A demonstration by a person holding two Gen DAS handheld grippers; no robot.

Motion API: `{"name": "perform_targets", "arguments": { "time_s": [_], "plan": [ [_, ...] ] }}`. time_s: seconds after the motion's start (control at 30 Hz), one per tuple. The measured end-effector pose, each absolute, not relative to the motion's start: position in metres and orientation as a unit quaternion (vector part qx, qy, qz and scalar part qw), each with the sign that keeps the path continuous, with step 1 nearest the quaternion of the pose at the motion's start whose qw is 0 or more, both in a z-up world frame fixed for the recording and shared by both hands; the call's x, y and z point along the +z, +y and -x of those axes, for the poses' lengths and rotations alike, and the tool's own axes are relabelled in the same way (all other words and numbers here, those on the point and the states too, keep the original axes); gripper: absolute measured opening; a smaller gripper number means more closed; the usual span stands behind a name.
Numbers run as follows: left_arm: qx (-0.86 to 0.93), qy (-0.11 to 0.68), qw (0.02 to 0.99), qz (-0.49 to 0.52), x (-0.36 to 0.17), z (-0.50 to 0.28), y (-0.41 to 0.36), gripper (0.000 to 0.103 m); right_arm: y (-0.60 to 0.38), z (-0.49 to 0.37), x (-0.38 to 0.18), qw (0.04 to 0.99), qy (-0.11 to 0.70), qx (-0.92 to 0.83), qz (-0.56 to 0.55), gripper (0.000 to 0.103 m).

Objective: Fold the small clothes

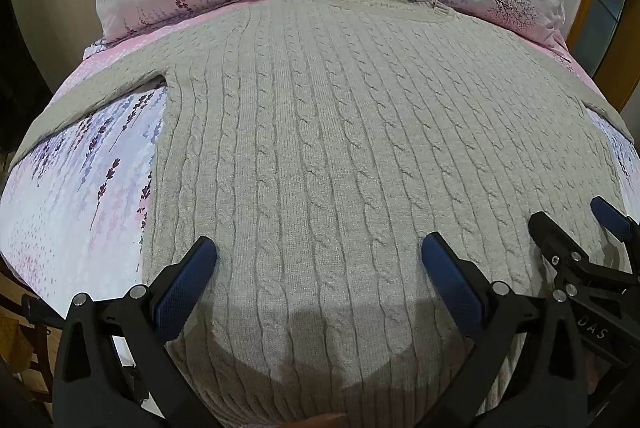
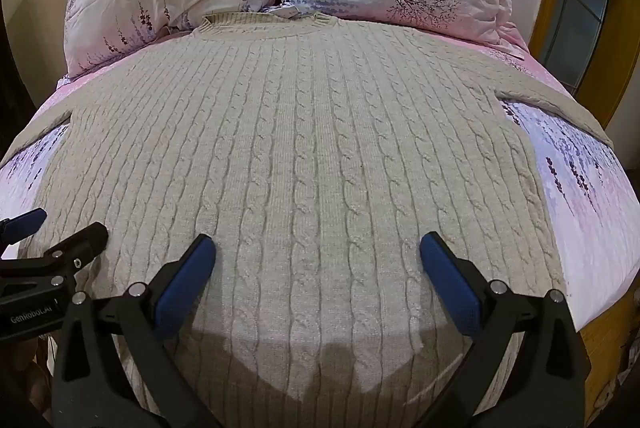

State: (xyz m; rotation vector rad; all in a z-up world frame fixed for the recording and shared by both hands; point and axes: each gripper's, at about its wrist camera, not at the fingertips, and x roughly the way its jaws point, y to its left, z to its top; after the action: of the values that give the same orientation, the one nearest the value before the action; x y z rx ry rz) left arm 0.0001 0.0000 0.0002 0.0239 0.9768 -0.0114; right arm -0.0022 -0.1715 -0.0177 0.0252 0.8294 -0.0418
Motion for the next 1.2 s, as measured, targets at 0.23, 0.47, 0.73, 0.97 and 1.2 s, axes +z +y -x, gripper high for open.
{"name": "perform_targets", "arguments": {
  "time_s": [0.23, 0.47, 0.73, 0.97, 1.2],
  "plan": [
    [-0.006, 0.472, 0.881, -0.012, 0.001, -0.001, -0.001, 0.102, -0.171, 0.001, -0.019, 0.912, 0.409, -0.019, -0.011, 0.101],
    [-0.005, 0.477, 0.879, -0.012, 0.000, -0.003, 0.000, 0.102, -0.171, 0.000, -0.019, 0.910, 0.414, -0.018, -0.010, 0.101],
    [-0.007, 0.493, 0.870, -0.014, 0.001, -0.008, -0.001, 0.102, -0.170, -0.008, -0.019, 0.898, 0.441, -0.006, 0.000, 0.101],
    [-0.012, 0.516, 0.857, -0.018, 0.001, -0.015, -0.001, 0.102, -0.172, -0.008, -0.020, 0.899, 0.438, 0.020, 0.010, 0.101],
    [-0.021, 0.543, 0.839, -0.023, 0.002, -0.025, 0.000, 0.102, -0.175, -0.012, -0.021, 0.894, 0.445, 0.043, 0.018, 0.101]
  ]
}}
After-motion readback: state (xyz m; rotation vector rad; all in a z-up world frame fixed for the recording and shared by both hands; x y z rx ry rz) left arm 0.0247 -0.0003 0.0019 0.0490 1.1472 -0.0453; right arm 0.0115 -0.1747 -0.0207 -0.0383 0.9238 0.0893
